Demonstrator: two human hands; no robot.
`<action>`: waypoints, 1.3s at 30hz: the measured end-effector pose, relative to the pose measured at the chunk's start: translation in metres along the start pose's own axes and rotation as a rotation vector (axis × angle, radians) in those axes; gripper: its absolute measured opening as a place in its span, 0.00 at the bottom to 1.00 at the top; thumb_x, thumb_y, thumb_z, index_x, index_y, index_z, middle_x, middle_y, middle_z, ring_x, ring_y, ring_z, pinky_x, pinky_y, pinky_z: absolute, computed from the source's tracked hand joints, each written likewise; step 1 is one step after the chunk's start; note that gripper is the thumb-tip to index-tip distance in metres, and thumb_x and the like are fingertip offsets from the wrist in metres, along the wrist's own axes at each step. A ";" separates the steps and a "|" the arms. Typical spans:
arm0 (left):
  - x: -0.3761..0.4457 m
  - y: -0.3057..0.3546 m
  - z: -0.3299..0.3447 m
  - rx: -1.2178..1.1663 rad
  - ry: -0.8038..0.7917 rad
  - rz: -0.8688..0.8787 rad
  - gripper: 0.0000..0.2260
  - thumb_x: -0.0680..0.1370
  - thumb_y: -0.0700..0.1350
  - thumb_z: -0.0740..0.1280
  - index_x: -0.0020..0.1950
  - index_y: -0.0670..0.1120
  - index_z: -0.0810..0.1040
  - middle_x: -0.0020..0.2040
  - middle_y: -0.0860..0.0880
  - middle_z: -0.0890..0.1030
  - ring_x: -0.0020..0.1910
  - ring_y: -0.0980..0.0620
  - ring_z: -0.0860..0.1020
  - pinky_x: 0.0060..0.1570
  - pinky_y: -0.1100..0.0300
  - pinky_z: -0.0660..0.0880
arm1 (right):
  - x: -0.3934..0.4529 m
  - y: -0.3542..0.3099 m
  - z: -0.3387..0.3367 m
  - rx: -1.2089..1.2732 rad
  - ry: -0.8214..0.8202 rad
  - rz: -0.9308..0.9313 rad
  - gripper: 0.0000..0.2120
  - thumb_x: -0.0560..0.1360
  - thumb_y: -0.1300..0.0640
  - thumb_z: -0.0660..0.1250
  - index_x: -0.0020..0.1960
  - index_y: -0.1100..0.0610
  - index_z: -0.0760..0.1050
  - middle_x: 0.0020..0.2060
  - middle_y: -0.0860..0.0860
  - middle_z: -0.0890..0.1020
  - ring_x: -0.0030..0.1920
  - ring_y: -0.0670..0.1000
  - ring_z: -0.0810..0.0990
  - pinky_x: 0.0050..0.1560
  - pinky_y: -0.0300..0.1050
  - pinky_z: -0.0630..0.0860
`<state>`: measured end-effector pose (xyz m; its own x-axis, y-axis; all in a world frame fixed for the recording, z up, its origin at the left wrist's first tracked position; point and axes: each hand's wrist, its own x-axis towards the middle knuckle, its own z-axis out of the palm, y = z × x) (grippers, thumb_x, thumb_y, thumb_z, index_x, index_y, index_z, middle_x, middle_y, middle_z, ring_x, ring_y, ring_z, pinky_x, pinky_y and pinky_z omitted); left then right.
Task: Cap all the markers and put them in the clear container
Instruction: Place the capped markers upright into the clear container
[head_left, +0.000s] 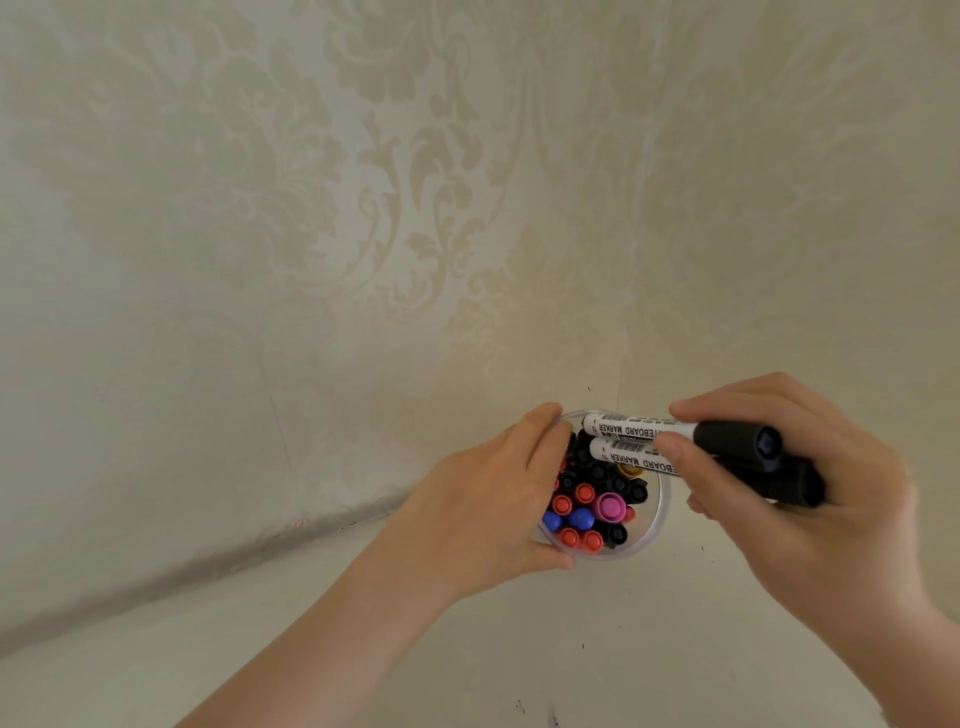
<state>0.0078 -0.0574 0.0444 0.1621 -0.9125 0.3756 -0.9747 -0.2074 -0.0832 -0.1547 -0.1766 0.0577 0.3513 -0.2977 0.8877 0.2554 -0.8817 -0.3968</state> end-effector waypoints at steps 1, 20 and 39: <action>0.000 0.001 0.000 0.014 -0.005 -0.010 0.44 0.71 0.63 0.69 0.78 0.47 0.51 0.78 0.53 0.48 0.70 0.53 0.66 0.59 0.59 0.71 | 0.000 0.000 0.000 -0.016 -0.004 -0.016 0.08 0.72 0.50 0.68 0.46 0.53 0.80 0.42 0.44 0.78 0.36 0.48 0.80 0.31 0.45 0.77; 0.003 -0.007 -0.001 -0.072 0.031 0.034 0.39 0.70 0.59 0.71 0.75 0.48 0.59 0.73 0.55 0.55 0.70 0.58 0.60 0.64 0.62 0.68 | 0.006 0.005 0.019 0.399 0.033 0.510 0.10 0.69 0.70 0.71 0.38 0.56 0.82 0.25 0.58 0.75 0.19 0.56 0.72 0.22 0.40 0.70; 0.013 -0.006 -0.003 0.014 -0.014 -0.057 0.36 0.71 0.62 0.68 0.73 0.46 0.61 0.71 0.55 0.57 0.61 0.52 0.73 0.54 0.52 0.76 | 0.017 -0.014 0.024 0.096 -0.177 0.405 0.09 0.70 0.46 0.64 0.48 0.41 0.79 0.35 0.40 0.82 0.37 0.42 0.81 0.35 0.32 0.74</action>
<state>0.0152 -0.0668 0.0522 0.2200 -0.9037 0.3673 -0.9616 -0.2643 -0.0745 -0.1305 -0.1603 0.0726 0.5865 -0.5375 0.6059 0.1449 -0.6664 -0.7314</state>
